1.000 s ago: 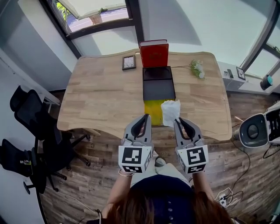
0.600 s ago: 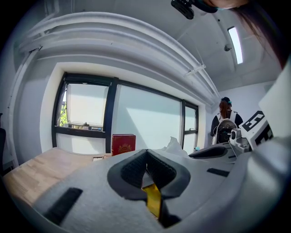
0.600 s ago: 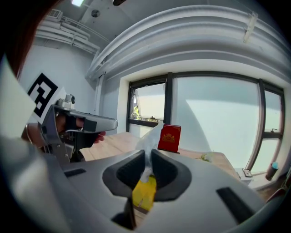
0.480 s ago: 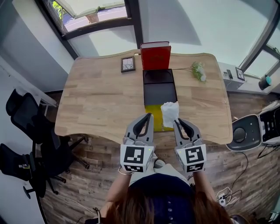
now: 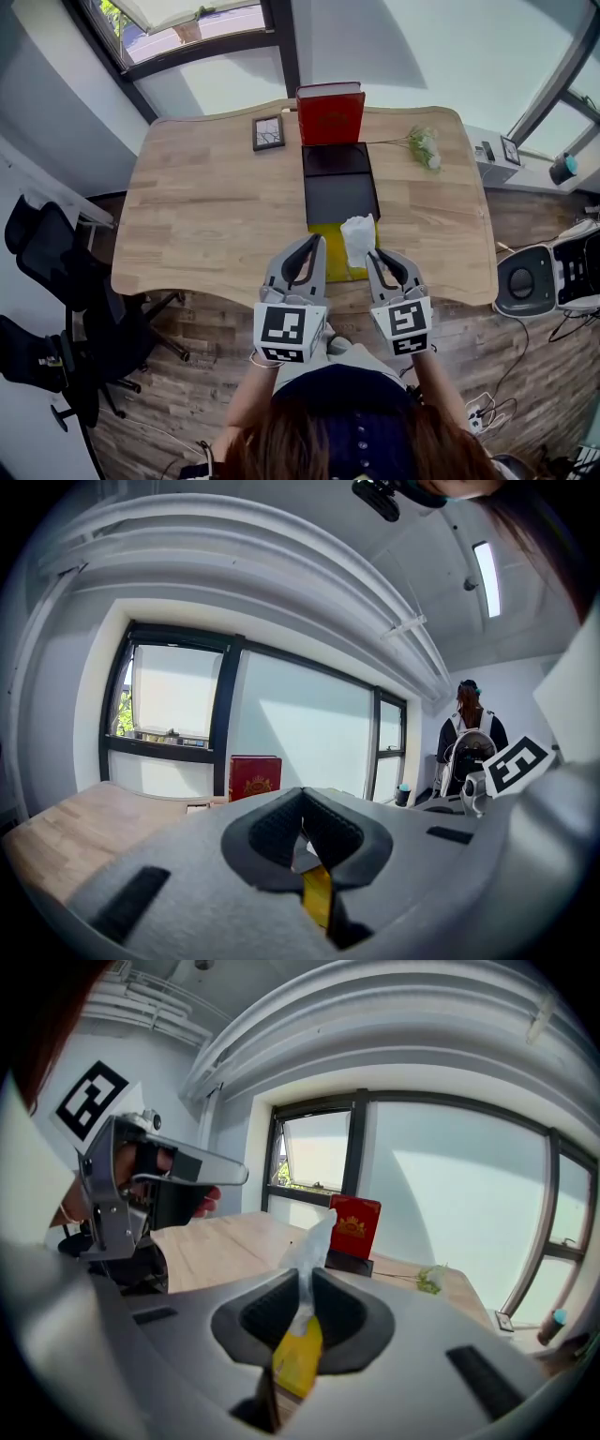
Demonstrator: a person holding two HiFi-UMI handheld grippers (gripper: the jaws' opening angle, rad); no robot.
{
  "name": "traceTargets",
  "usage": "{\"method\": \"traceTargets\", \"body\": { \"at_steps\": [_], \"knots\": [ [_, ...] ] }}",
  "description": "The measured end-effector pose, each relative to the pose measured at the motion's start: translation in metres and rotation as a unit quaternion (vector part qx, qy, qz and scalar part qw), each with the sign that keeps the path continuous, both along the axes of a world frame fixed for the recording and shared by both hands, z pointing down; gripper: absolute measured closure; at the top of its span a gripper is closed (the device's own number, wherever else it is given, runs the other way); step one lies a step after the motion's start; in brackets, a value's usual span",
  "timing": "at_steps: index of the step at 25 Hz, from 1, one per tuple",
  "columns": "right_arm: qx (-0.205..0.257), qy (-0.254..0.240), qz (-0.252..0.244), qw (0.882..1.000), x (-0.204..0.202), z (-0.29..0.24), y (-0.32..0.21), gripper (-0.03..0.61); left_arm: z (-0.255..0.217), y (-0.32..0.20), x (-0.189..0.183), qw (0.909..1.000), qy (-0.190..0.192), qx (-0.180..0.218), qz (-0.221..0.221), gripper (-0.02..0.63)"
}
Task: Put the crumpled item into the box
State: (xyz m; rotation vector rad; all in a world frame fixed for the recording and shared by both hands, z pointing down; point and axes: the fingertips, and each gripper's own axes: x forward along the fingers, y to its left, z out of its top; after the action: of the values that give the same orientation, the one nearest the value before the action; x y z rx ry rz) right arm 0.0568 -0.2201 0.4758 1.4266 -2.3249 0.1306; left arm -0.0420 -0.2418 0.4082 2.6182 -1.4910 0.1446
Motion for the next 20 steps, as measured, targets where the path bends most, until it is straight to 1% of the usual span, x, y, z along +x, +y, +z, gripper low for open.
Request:
{"method": "traceTargets", "body": {
  "at_steps": [10, 20],
  "knots": [
    [-0.026, 0.031, -0.023, 0.999, -0.007, 0.038, -0.017, 0.525, 0.007, -0.010, -0.007, 1.0000, -0.002, -0.006, -0.004, 0.588],
    [-0.058, 0.073, -0.047, 0.995, -0.013, 0.078, -0.034, 0.525, 0.011, -0.017, -0.018, 0.9999, -0.002, -0.008, -0.015, 0.588]
  ]
}}
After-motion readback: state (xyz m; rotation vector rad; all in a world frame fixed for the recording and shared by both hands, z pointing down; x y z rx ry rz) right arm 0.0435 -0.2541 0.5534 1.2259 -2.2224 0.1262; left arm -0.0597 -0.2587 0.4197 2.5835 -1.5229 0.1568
